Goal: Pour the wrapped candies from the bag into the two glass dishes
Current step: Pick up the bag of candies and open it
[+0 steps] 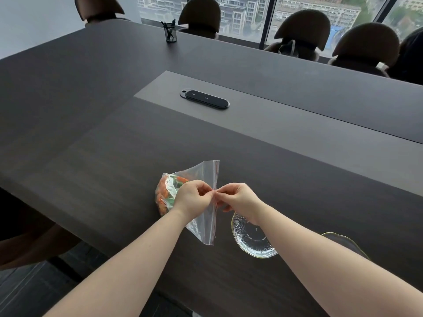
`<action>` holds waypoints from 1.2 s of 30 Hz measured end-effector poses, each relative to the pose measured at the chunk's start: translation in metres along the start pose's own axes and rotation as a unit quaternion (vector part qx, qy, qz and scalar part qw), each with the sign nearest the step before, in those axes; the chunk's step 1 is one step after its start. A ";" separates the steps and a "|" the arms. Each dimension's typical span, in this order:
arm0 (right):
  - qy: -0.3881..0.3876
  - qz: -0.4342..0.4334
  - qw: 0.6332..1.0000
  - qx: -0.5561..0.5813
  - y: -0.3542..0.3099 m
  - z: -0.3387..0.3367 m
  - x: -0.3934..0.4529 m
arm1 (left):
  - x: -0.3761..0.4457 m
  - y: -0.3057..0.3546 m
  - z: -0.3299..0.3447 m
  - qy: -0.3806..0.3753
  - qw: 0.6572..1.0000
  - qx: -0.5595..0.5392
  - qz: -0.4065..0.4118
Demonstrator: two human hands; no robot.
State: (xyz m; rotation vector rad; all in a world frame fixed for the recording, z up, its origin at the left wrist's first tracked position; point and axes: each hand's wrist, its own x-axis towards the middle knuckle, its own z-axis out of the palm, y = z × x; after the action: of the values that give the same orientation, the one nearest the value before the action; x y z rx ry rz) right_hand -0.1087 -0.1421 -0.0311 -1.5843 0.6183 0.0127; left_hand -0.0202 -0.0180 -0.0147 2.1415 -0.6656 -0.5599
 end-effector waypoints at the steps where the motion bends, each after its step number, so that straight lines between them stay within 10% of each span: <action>1: 0.002 -0.002 1.000 -0.009 -0.001 0.000 0.000 | 0.000 0.000 -0.001 -0.003 1.000 0.012 -0.001; 8: 0.113 -0.036 0.972 -0.205 -0.006 0.003 0.013 | 0.008 -0.002 -0.011 0.004 0.999 0.047 -0.017; 18: 0.233 0.047 0.952 -0.194 -0.026 -0.020 0.019 | 0.016 0.010 -0.062 0.119 0.991 0.049 0.022; 36: 0.170 0.044 0.983 0.057 -0.056 -0.028 0.036 | 0.015 -0.002 -0.122 -0.118 0.942 0.275 0.151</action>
State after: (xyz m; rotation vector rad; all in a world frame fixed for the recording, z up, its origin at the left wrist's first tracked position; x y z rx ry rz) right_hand -0.0666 -0.1829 0.0110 -1.4575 0.9383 -0.2271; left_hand 0.0634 0.0428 0.0511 2.4259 -1.3935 -0.5059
